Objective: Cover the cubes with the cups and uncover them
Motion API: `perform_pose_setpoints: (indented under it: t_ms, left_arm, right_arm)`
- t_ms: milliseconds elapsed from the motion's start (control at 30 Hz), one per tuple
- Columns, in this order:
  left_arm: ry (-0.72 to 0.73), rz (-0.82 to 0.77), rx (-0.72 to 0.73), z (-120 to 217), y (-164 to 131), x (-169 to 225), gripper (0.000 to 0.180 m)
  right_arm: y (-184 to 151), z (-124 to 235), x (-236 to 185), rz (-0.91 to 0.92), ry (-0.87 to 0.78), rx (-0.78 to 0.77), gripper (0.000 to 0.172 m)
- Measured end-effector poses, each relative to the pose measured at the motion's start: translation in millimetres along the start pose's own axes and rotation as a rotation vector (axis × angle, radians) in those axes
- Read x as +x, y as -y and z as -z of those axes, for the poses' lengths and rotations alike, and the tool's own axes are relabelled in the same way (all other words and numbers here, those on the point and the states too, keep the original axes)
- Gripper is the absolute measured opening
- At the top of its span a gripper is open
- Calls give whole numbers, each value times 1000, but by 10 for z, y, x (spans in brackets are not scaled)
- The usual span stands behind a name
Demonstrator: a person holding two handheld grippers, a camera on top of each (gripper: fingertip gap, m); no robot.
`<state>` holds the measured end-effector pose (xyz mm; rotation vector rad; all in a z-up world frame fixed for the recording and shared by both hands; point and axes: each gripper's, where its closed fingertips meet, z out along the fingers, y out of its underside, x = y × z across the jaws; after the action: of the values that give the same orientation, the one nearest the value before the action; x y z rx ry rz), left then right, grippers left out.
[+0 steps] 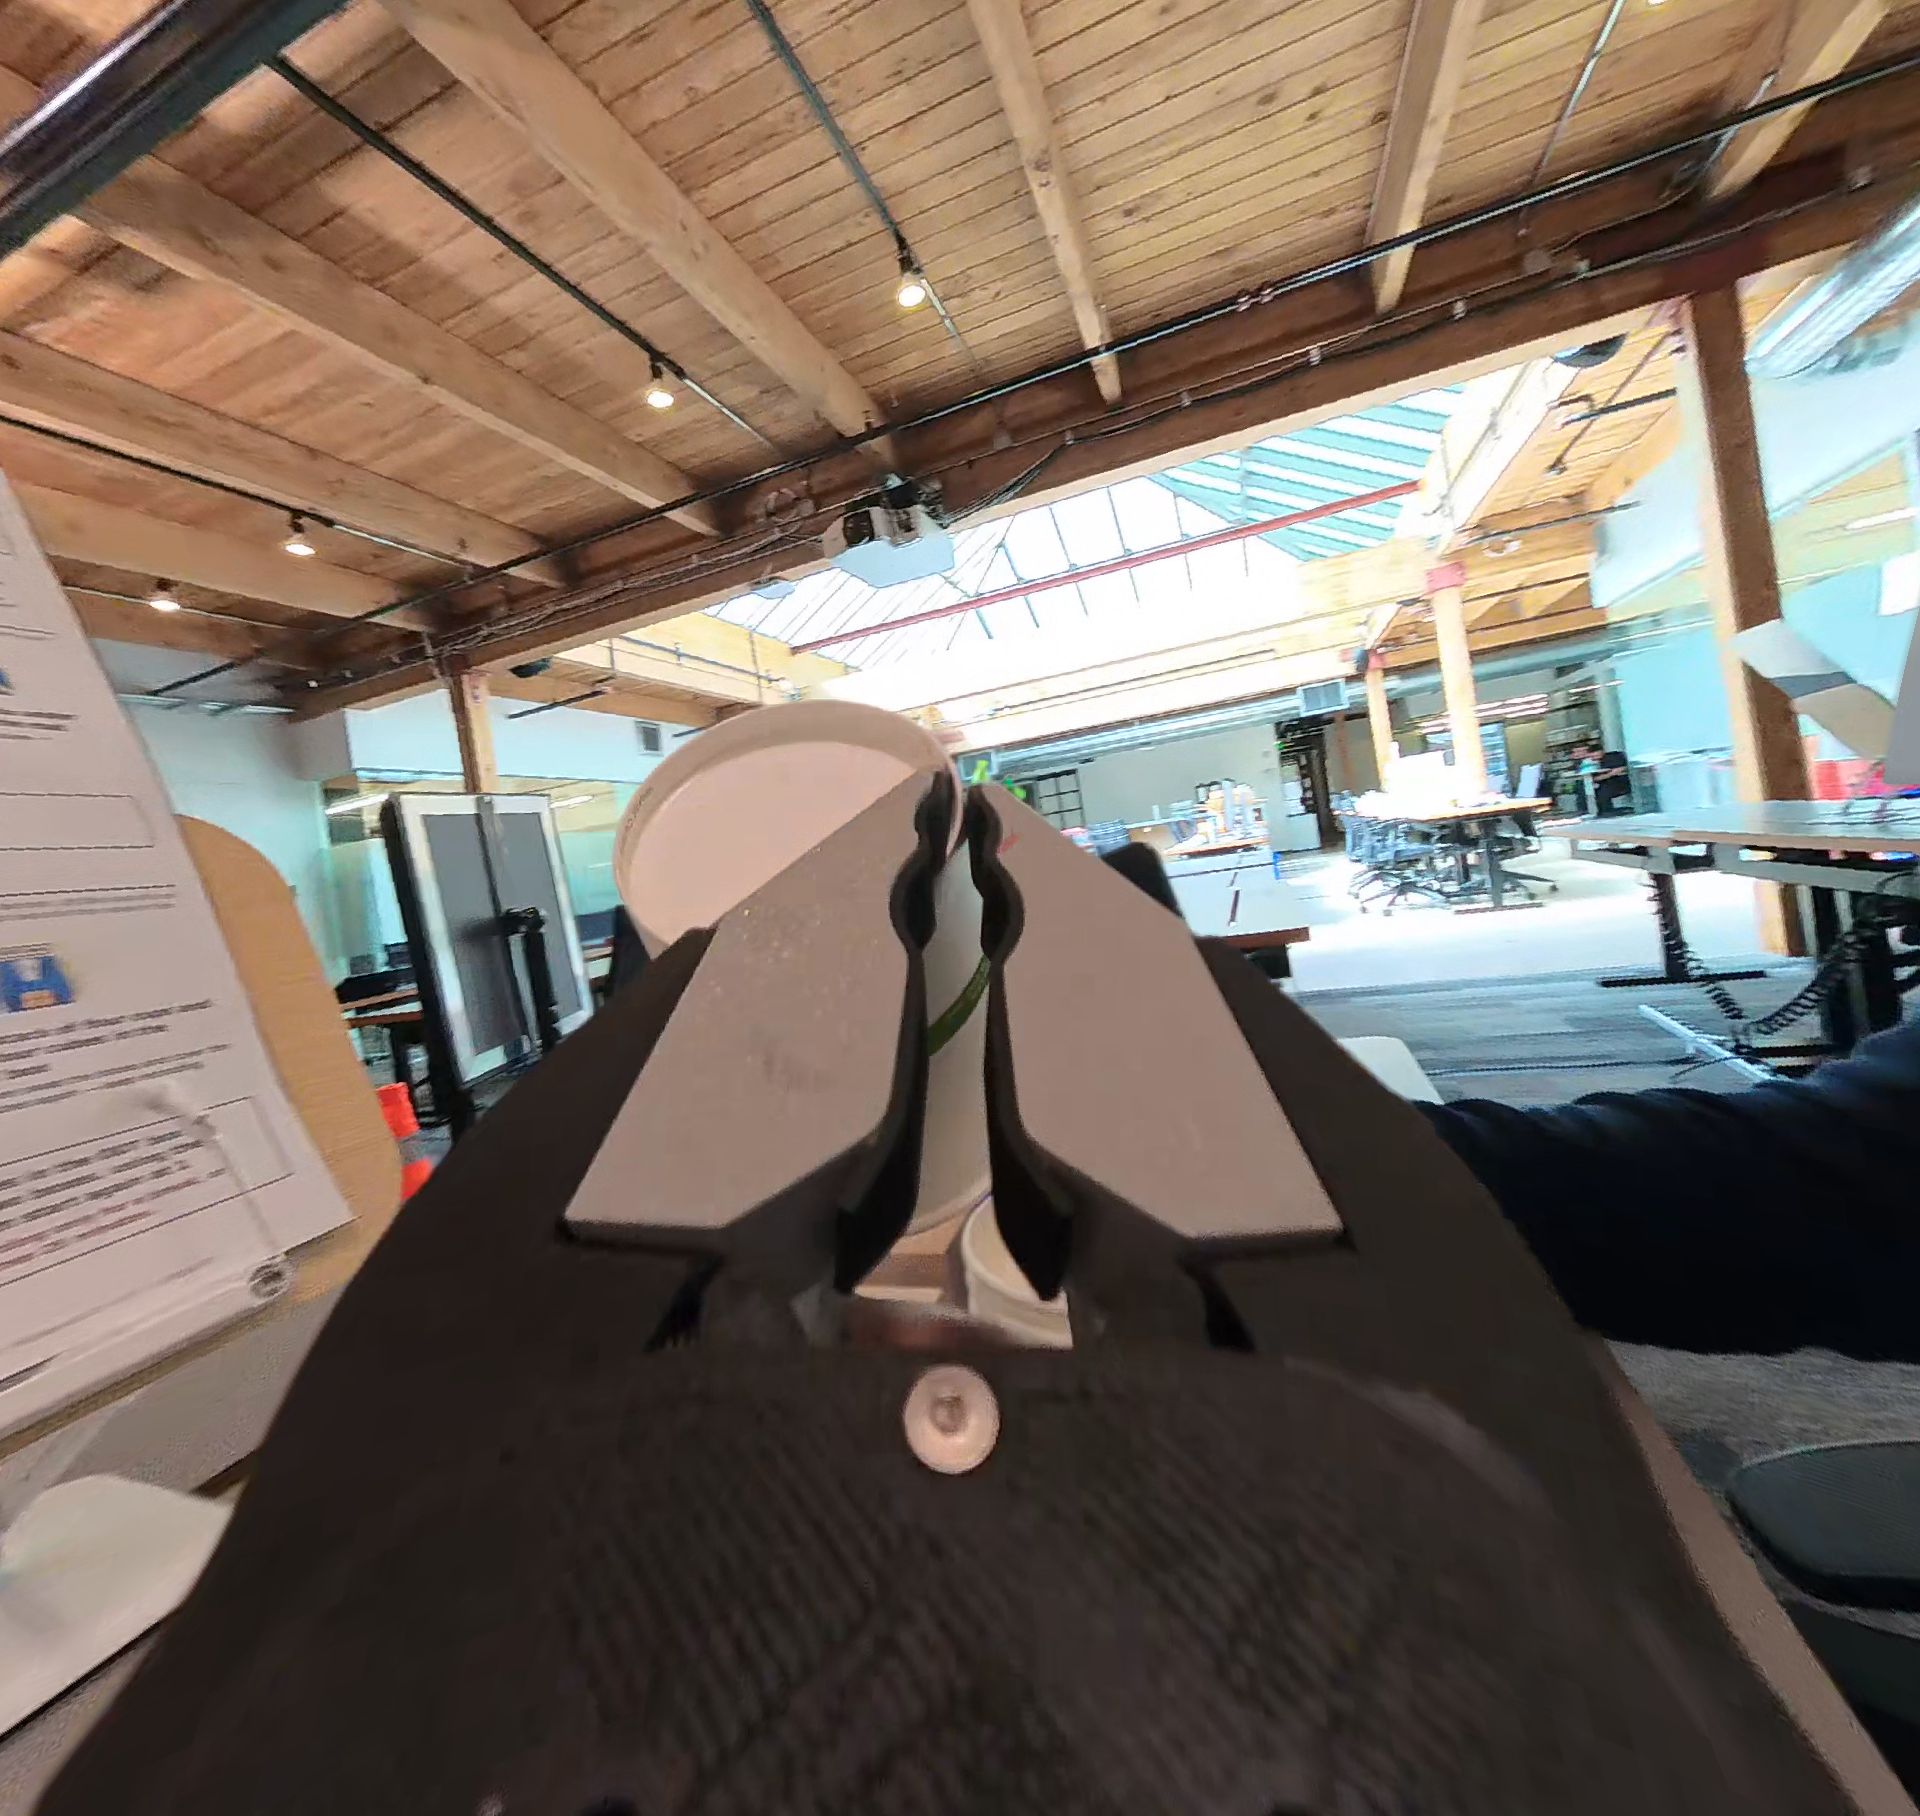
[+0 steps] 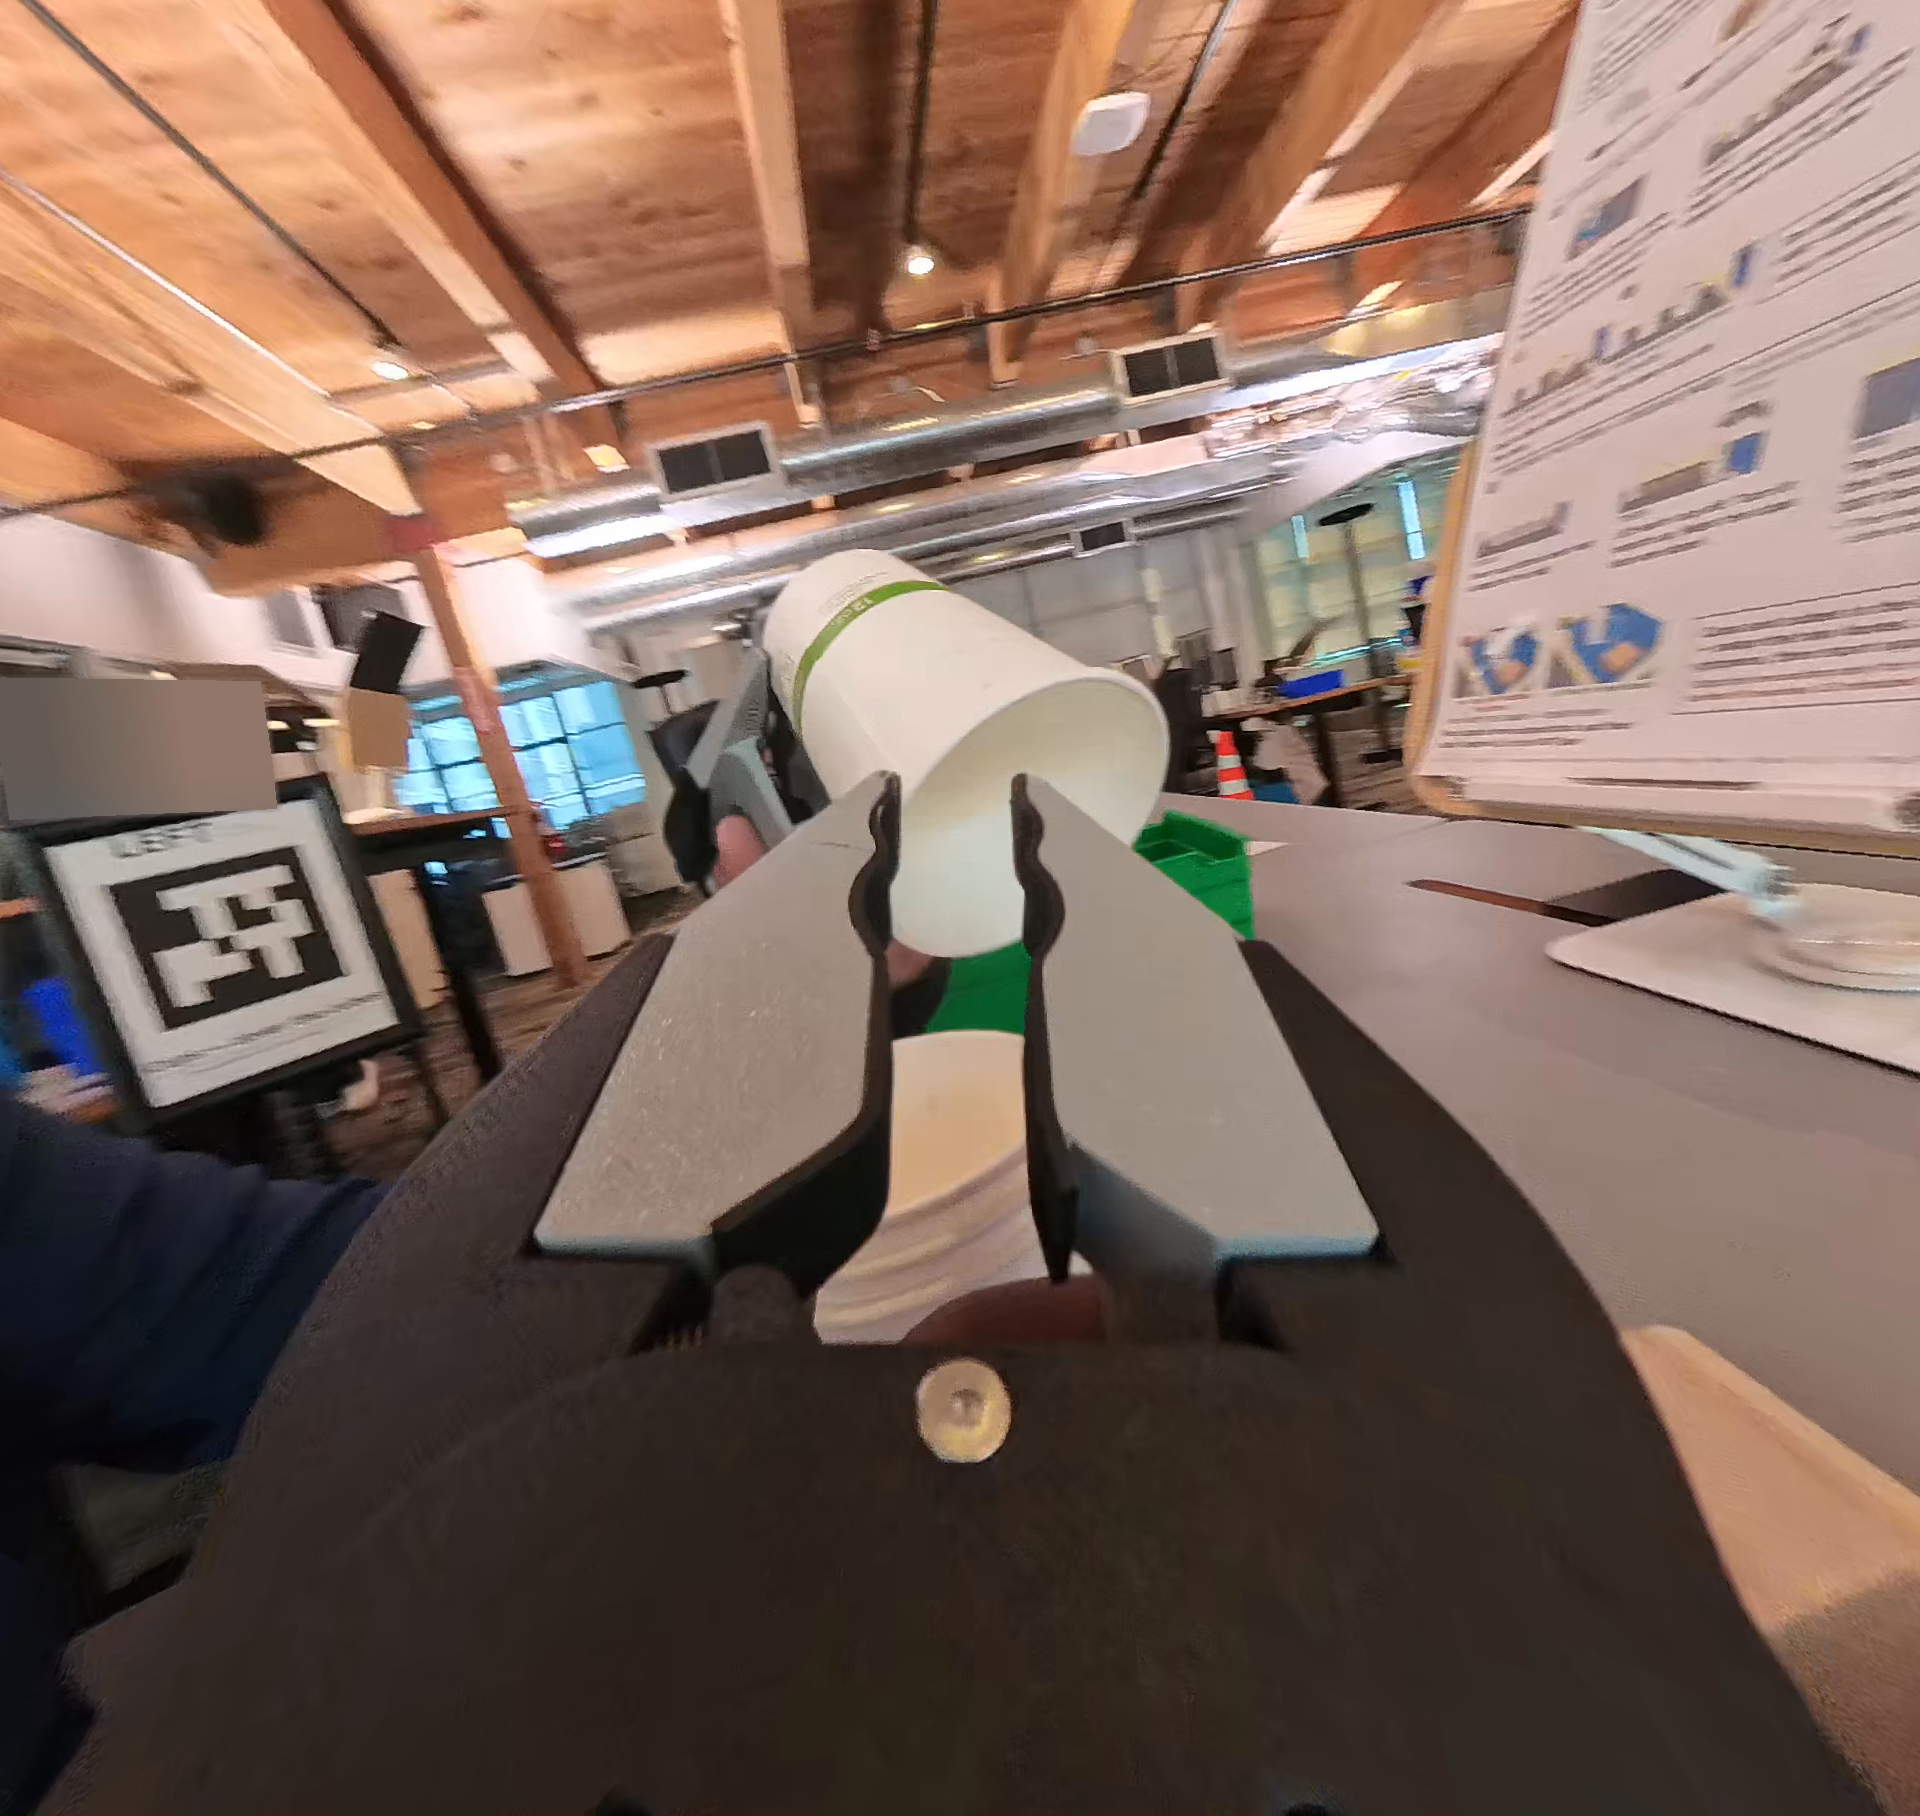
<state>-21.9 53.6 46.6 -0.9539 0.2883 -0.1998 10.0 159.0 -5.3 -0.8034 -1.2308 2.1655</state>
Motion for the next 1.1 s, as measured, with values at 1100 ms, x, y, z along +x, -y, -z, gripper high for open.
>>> perform_pose_setpoints:
  t_ms: [1100]
  left_arm:
    - [-77, -14, -68, -83, -208, 205, 1]
  right_arm:
    - [8, -28, -316, -14, 163, -22, 1]
